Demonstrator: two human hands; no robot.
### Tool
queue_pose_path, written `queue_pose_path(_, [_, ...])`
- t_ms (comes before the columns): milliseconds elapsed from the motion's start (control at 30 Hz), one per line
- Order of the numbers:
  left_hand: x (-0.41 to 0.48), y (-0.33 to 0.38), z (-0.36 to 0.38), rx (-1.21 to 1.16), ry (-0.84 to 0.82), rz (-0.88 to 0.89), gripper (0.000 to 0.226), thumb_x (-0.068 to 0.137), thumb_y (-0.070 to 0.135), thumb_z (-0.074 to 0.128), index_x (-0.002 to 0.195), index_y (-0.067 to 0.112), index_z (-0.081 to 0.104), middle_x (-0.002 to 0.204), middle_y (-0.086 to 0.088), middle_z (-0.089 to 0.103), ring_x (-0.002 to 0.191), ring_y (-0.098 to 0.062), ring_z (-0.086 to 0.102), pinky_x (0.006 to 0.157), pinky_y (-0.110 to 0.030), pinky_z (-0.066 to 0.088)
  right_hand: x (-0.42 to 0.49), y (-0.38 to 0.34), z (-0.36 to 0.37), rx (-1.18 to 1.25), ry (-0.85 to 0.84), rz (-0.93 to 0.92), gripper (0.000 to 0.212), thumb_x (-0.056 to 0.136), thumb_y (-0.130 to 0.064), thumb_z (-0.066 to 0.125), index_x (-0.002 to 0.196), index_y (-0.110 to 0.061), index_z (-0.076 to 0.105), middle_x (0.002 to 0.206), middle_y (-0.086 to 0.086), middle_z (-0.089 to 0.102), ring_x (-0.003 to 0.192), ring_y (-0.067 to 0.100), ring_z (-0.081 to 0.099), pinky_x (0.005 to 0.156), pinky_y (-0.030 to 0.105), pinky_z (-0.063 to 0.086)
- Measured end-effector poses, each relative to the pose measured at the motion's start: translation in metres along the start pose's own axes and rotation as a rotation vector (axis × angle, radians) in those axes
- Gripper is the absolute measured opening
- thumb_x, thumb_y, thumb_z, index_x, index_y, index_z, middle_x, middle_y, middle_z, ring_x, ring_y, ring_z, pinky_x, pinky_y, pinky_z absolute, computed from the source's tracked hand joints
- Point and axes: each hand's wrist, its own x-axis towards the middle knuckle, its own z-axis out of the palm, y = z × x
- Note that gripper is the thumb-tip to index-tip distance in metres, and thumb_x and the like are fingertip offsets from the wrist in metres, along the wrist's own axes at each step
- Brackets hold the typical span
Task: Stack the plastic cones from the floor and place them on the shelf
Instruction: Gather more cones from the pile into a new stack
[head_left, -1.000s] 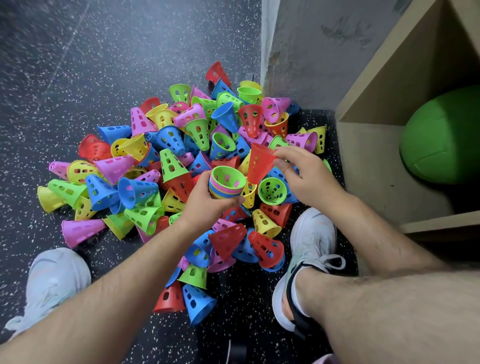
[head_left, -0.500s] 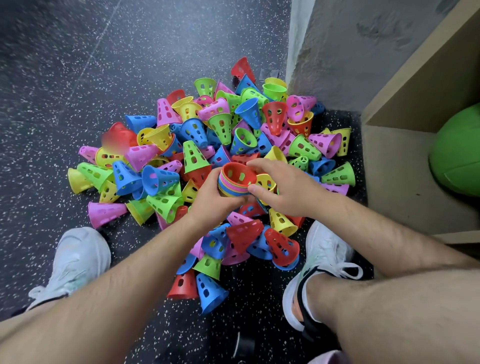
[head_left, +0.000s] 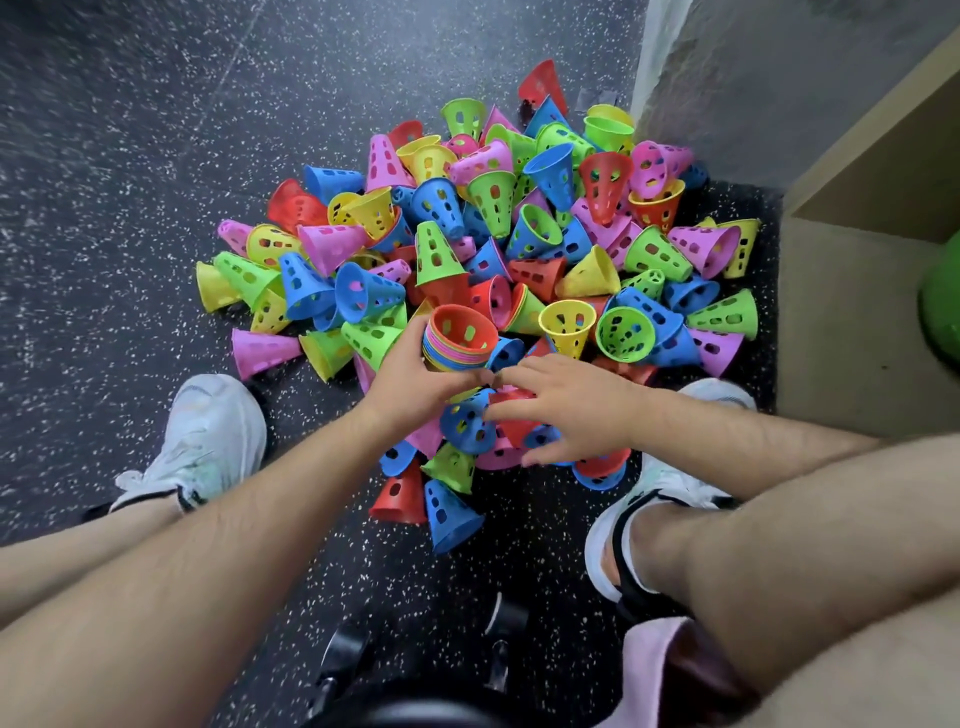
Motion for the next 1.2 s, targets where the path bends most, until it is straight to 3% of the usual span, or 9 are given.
queue_pose_path(100, [-0.002,-0.001,0.0,-0.002,0.0,0.003,0.066,0.072,0.01,0.093,0.127,0.012,0.056,0.103,0.007,0.069,0.081,0.01,0.066,0.072,-0.009,0.049,0.003,0.003,0.002,-0.002,-0.085,0.026,0.066,0.083,-0.049,0.071,0.142,-0.033,0.046,0.138,0.007,0.05,0.112,0.028,0.055,0.091,0.04,0.046])
queue_pose_path(300, [0.002,0.001,-0.001,0.011,-0.013,-0.004,0.064,0.073,0.014,0.093,0.126,0.015,0.057,0.107,0.003,0.07,0.082,0.011,0.065,0.072,-0.007,0.048,0.003,0.01,-0.002,0.237,-0.023,0.185,0.06,0.085,-0.039,0.071,0.138,-0.025,0.047,0.14,-0.003,0.048,0.121,0.022,0.052,0.101,0.038,0.043])
queue_pose_path(500, [0.01,0.007,0.002,0.024,-0.009,-0.003,0.064,0.075,0.019,0.093,0.127,0.02,0.056,0.112,0.006,0.068,0.085,0.011,0.065,0.07,-0.007,0.049,-0.014,0.018,-0.028,0.654,0.341,0.574,0.053,0.084,-0.044,0.076,0.127,-0.032,0.046,0.119,-0.013,0.051,0.098,0.001,0.052,0.079,0.014,0.041])
queue_pose_path(667, [0.019,0.014,0.012,0.052,-0.033,0.0,0.071,0.073,0.024,0.094,0.132,0.021,0.055,0.115,0.006,0.067,0.093,0.008,0.065,0.075,-0.004,0.046,-0.018,0.029,-0.049,0.813,0.697,0.717,0.041,0.083,-0.041,0.078,0.105,-0.032,0.044,0.119,-0.007,0.059,0.098,0.009,0.063,0.076,0.024,0.053])
queue_pose_path(767, [0.022,0.019,0.023,0.03,-0.062,0.002,0.068,0.074,0.018,0.093,0.13,0.021,0.054,0.111,0.009,0.067,0.089,0.009,0.065,0.074,-0.003,0.046,-0.02,0.031,-0.059,0.817,0.822,0.731,0.034,0.086,-0.034,0.077,0.096,-0.024,0.046,0.12,-0.006,0.061,0.1,0.012,0.064,0.081,0.021,0.052])
queue_pose_path(933, [0.024,0.026,0.04,0.01,-0.113,0.027,0.069,0.073,0.014,0.093,0.13,0.019,0.054,0.114,0.005,0.069,0.091,0.003,0.069,0.076,-0.009,0.05,-0.023,0.033,-0.06,0.817,0.795,0.699,0.027,0.089,-0.03,0.075,0.089,-0.021,0.049,0.127,-0.004,0.061,0.109,0.006,0.061,0.085,0.016,0.049])
queue_pose_path(1067, [0.025,0.026,0.051,-0.001,-0.155,0.024,0.072,0.071,0.015,0.095,0.13,0.019,0.054,0.113,-0.001,0.07,0.093,-0.008,0.072,0.077,-0.019,0.055,-0.025,0.028,-0.059,0.762,0.757,0.679,0.026,0.089,-0.026,0.074,0.086,-0.012,0.053,0.129,-0.002,0.06,0.111,-0.017,0.049,0.085,0.0,0.036])
queue_pose_path(1133, [0.024,0.025,0.055,-0.013,-0.164,0.02,0.071,0.072,0.013,0.094,0.13,0.018,0.053,0.112,-0.005,0.07,0.093,-0.015,0.073,0.078,-0.023,0.058,-0.028,0.027,-0.057,0.733,0.73,0.658,0.026,0.089,-0.03,0.074,0.084,-0.018,0.051,0.131,-0.004,0.06,0.118,-0.013,0.048,0.09,0.003,0.035])
queue_pose_path(1200, [0.023,0.028,0.059,-0.02,-0.173,0.024,0.068,0.074,0.009,0.092,0.13,0.016,0.053,0.111,-0.007,0.07,0.09,-0.014,0.074,0.075,-0.023,0.058,-0.029,0.027,-0.053,0.728,0.673,0.627,0.027,0.088,-0.036,0.074,0.084,-0.024,0.051,0.134,-0.008,0.058,0.125,-0.003,0.049,0.099,0.016,0.039])
